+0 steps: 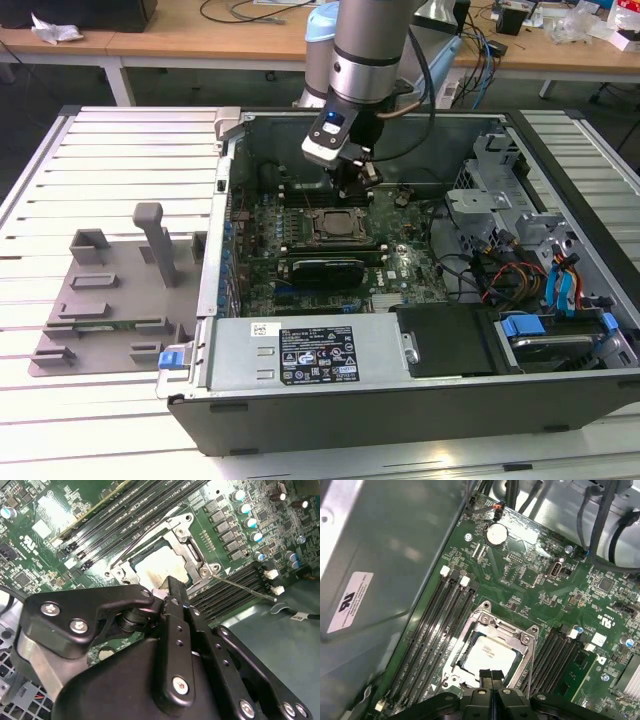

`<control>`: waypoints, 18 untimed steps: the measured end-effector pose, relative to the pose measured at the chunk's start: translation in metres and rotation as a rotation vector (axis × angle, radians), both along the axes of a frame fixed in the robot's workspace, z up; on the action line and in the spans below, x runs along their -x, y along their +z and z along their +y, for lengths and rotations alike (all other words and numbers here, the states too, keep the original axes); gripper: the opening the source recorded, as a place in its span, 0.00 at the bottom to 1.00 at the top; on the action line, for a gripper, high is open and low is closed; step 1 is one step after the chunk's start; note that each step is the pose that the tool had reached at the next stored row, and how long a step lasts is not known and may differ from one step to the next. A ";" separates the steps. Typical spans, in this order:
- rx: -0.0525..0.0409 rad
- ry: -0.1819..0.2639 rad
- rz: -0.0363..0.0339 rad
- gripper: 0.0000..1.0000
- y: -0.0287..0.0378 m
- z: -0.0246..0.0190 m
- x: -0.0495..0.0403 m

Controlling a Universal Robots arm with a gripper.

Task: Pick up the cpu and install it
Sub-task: 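Install the first cpu locking lever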

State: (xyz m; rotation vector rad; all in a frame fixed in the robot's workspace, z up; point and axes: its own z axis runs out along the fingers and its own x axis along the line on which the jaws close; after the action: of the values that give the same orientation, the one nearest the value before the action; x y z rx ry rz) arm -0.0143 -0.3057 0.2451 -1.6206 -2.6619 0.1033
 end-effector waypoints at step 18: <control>0.0000 0.182 0.0000 0.11 0.0000 0.0000 0.0000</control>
State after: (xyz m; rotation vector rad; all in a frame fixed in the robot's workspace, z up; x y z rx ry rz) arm -0.0142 -0.3057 0.2451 -1.3752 -2.8033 0.1063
